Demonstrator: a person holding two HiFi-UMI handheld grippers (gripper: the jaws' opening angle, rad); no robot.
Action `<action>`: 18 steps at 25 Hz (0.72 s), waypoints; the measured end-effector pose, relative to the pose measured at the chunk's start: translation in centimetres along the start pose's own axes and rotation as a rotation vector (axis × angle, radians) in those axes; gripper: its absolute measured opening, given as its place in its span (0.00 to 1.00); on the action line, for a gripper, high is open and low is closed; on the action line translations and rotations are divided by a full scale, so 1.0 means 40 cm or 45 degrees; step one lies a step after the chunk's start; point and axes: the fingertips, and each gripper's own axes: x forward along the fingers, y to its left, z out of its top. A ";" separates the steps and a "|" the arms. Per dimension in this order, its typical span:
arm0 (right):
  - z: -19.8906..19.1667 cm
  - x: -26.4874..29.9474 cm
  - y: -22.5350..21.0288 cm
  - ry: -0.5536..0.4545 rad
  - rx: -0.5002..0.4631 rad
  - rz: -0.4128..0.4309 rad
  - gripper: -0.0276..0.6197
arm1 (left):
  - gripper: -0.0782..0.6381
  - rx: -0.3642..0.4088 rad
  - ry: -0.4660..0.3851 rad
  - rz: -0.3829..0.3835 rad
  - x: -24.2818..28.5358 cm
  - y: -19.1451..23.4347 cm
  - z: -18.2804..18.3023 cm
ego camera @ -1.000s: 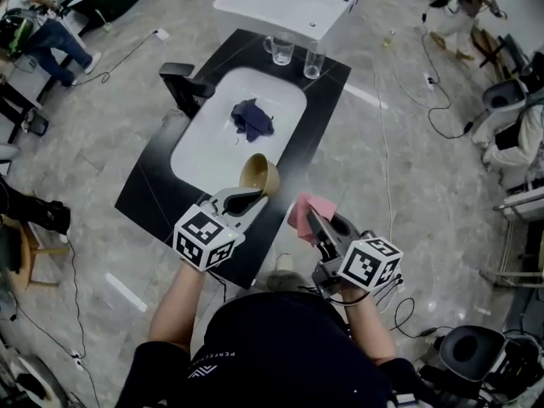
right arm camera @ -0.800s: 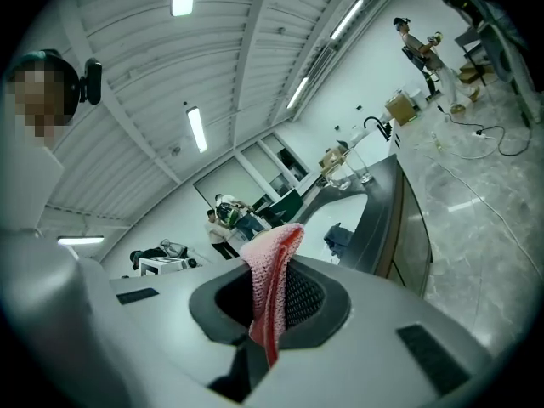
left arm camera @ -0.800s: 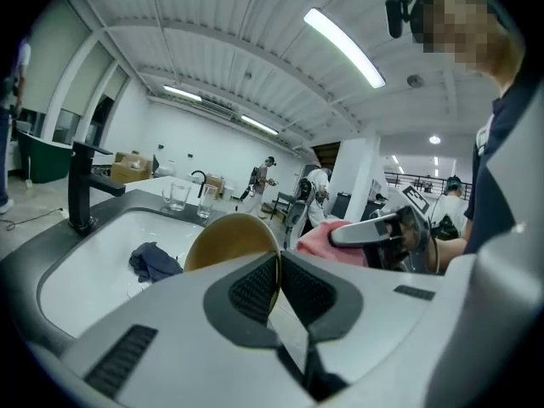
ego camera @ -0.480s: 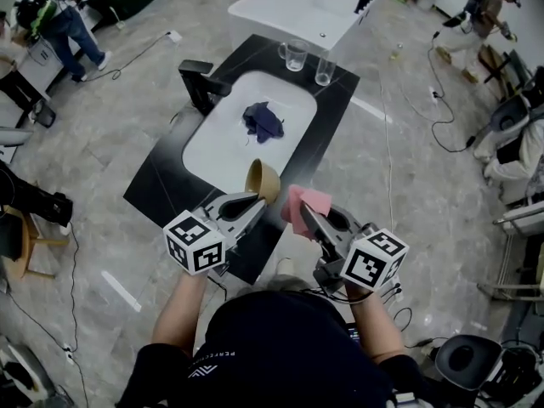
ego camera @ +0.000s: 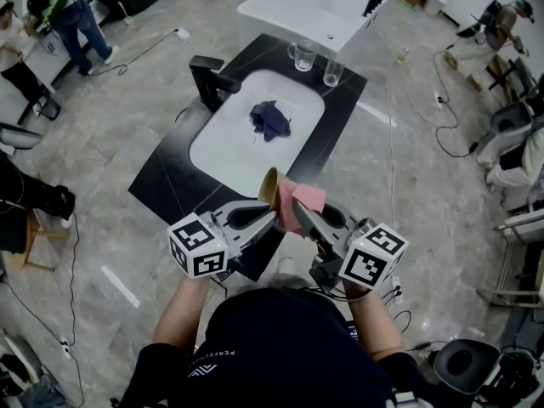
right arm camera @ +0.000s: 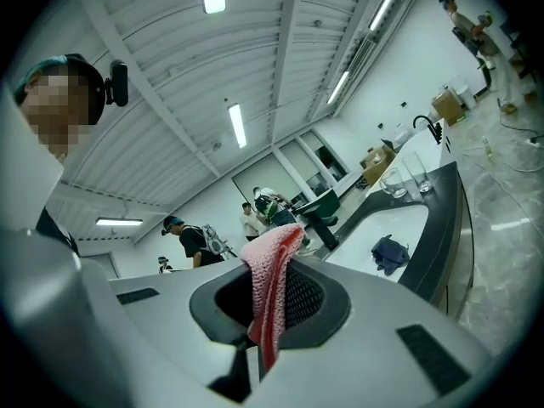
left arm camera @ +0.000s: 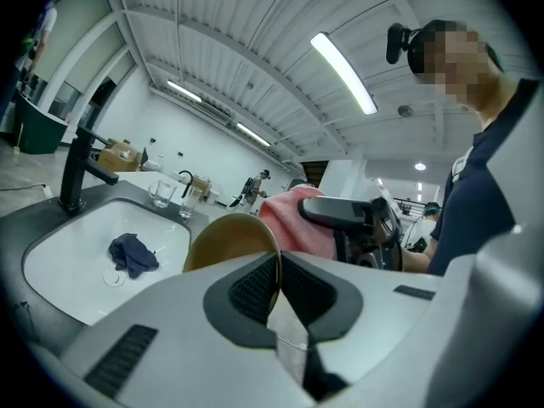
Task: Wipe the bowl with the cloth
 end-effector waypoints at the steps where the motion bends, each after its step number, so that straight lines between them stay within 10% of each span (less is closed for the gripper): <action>1: 0.000 0.001 -0.001 0.001 -0.005 -0.004 0.11 | 0.14 0.009 0.007 -0.025 0.001 -0.007 0.000; 18: 0.019 -0.023 -0.046 0.004 -0.152 -0.133 0.11 | 0.14 0.090 0.042 -0.321 -0.026 -0.099 0.031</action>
